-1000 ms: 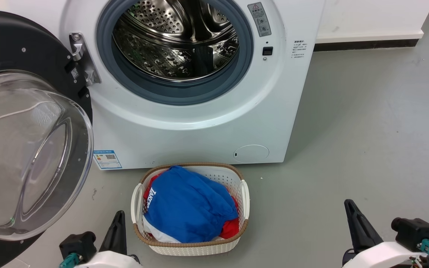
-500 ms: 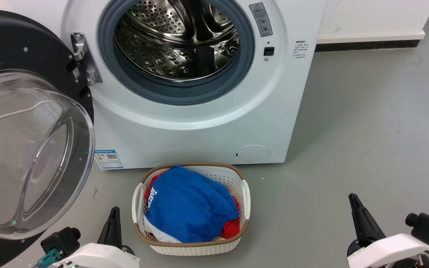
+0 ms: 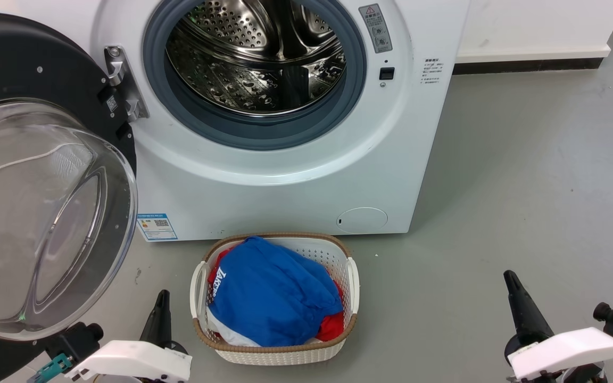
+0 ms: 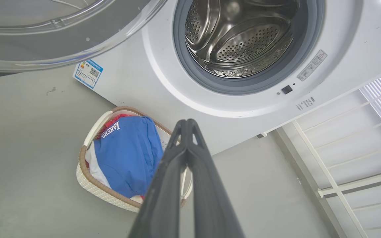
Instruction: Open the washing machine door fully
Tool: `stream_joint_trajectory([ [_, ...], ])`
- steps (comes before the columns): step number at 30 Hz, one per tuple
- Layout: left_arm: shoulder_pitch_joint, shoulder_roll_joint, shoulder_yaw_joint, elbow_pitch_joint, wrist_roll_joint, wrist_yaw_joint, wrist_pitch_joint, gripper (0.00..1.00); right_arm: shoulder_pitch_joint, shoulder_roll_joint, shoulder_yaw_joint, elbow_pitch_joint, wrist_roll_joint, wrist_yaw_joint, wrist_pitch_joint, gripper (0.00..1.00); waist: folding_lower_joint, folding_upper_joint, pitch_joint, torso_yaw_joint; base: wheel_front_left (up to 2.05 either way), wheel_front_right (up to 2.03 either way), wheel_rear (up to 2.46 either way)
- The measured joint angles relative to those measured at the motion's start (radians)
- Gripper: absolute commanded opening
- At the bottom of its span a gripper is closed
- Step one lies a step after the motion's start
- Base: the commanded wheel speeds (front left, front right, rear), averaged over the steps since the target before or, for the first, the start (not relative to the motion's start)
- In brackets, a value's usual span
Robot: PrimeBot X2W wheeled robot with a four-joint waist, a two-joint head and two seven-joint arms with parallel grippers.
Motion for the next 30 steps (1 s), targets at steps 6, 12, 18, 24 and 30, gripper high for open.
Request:
stream_joint_trajectory([
  [6, -0.003, -0.004, 0.012, -0.001, -0.073, -0.01, 0.021, 0.0, -0.017, -0.002, -0.007, 0.01, 0.083, 0.0, 0.008, 0.0, 0.0, 0.0, 0.0, 0.002, 0.0, 0.0, 0.0],
  [12, -0.01, -0.008, 0.027, -0.003, -0.142, -0.019, 0.04, 0.0, -0.021, -0.003, -0.013, 0.019, 0.159, 0.0, 0.013, 0.0, 0.0, 0.0, 0.0, 0.004, 0.0, 0.0, 0.0],
  [18, -0.021, -0.011, 0.037, -0.004, -0.208, -0.028, 0.057, 0.0, -0.034, -0.004, -0.019, 0.026, 0.229, 0.0, 0.021, 0.0, 0.0, 0.0, -0.001, 0.005, 0.0, 0.0, 0.0],
  [24, -0.025, -0.013, 0.049, -0.005, -0.269, -0.036, 0.074, 0.0, -0.041, -0.004, -0.025, 0.034, 0.295, 0.0, 0.03, 0.0, 0.0, 0.0, -0.001, 0.007, 0.0, 0.0, 0.0],
  [30, -0.028, -0.017, 0.061, -0.007, -0.327, -0.043, 0.091, 0.0, -0.048, -0.005, -0.03, 0.043, 0.359, 0.0, 0.036, 0.0, 0.0, 0.0, -0.001, 0.009, 0.0, 0.0, 0.0],
])
